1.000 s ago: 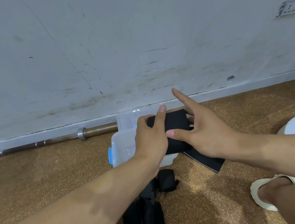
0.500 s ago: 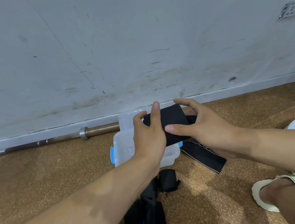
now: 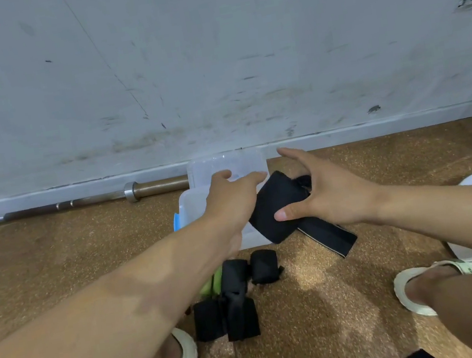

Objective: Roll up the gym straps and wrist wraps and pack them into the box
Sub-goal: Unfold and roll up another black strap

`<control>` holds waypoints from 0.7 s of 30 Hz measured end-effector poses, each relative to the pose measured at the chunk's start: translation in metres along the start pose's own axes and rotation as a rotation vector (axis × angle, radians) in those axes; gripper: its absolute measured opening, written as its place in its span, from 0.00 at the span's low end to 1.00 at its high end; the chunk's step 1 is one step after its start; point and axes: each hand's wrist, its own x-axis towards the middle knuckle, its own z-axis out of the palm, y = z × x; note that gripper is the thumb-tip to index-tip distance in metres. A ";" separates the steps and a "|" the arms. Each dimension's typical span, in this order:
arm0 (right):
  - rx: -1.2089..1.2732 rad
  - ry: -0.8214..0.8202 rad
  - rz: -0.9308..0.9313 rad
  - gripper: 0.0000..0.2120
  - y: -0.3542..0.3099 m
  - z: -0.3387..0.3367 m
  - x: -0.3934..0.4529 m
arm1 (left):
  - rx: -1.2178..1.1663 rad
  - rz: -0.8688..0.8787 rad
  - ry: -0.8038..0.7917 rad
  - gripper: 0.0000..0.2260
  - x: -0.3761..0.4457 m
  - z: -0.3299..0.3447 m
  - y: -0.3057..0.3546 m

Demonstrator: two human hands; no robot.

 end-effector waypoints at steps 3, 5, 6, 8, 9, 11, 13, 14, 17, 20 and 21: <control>-0.152 -0.087 0.049 0.58 0.018 0.007 0.006 | 0.170 0.059 -0.061 0.31 0.000 -0.006 0.000; -0.174 -0.136 0.087 0.61 0.026 0.013 0.009 | 0.541 0.117 -0.177 0.32 -0.001 -0.013 0.000; -0.173 -0.157 0.111 0.61 0.027 0.016 0.009 | 0.787 0.152 -0.220 0.33 0.001 -0.017 -0.003; -0.185 -0.189 0.135 0.62 0.031 0.023 0.011 | 1.185 0.217 -0.261 0.34 0.000 -0.023 -0.009; -0.192 -0.202 0.140 0.62 0.032 0.028 0.011 | 1.267 0.202 -0.292 0.35 0.001 -0.025 -0.012; -0.226 -0.226 0.144 0.62 0.037 0.042 0.014 | 1.312 0.145 -0.371 0.34 0.002 -0.028 -0.015; -0.244 -0.248 0.175 0.63 0.047 0.057 0.018 | 1.327 0.129 -0.417 0.35 0.001 -0.030 -0.015; -0.232 -0.263 0.201 0.63 0.053 0.065 0.020 | 1.342 0.133 -0.429 0.35 0.002 -0.031 -0.015; -0.197 -0.313 0.254 0.65 0.070 0.087 0.024 | 1.366 0.111 -0.465 0.34 0.003 -0.034 -0.014; -0.215 -0.327 0.262 0.66 0.084 0.115 0.032 | 1.395 0.072 -0.491 0.34 0.001 -0.037 -0.014; -0.212 -0.318 0.255 0.67 0.088 0.125 0.036 | 1.404 0.062 -0.496 0.34 0.002 -0.038 -0.014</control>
